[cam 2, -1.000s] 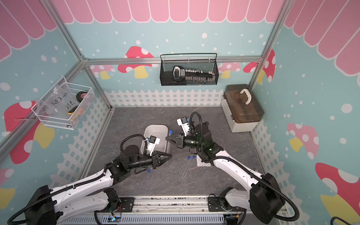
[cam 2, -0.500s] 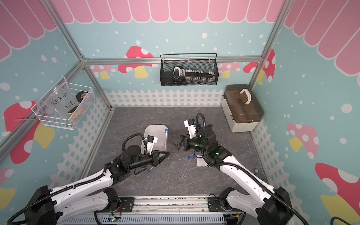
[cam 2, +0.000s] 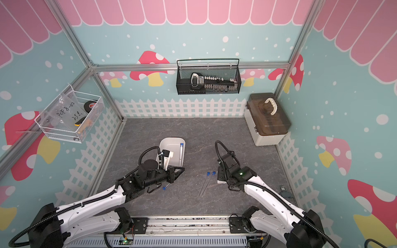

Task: Wipe the exteriors of test tubes
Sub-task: Pick up the test tube at the center of the board, then pick up the cleaning item at the center of the board.

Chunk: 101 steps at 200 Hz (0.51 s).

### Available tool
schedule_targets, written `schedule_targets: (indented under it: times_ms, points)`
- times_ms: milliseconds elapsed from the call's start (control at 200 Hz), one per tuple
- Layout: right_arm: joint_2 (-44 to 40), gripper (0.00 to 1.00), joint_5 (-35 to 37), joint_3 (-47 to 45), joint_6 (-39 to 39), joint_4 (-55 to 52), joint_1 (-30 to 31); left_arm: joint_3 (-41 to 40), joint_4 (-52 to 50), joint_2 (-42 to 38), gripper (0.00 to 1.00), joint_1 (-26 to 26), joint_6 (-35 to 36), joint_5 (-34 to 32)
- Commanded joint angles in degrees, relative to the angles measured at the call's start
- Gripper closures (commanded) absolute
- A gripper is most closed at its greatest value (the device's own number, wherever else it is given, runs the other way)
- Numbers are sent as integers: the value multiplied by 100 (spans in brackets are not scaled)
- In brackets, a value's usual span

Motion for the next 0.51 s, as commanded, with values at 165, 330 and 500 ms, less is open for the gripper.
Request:
schedule_targets:
  times_ms: [165, 330, 500]
  points:
    - [708, 46, 839, -176, 150, -31, -60, 60, 28, 67, 90, 30, 52, 50]
    - [1148, 51, 750, -163, -17, 481, -390, 9, 33, -4, 90, 29, 39, 107]
    - [1487, 62, 511, -287, -151, 981, -675, -41, -17, -107, 90, 30, 74, 102]
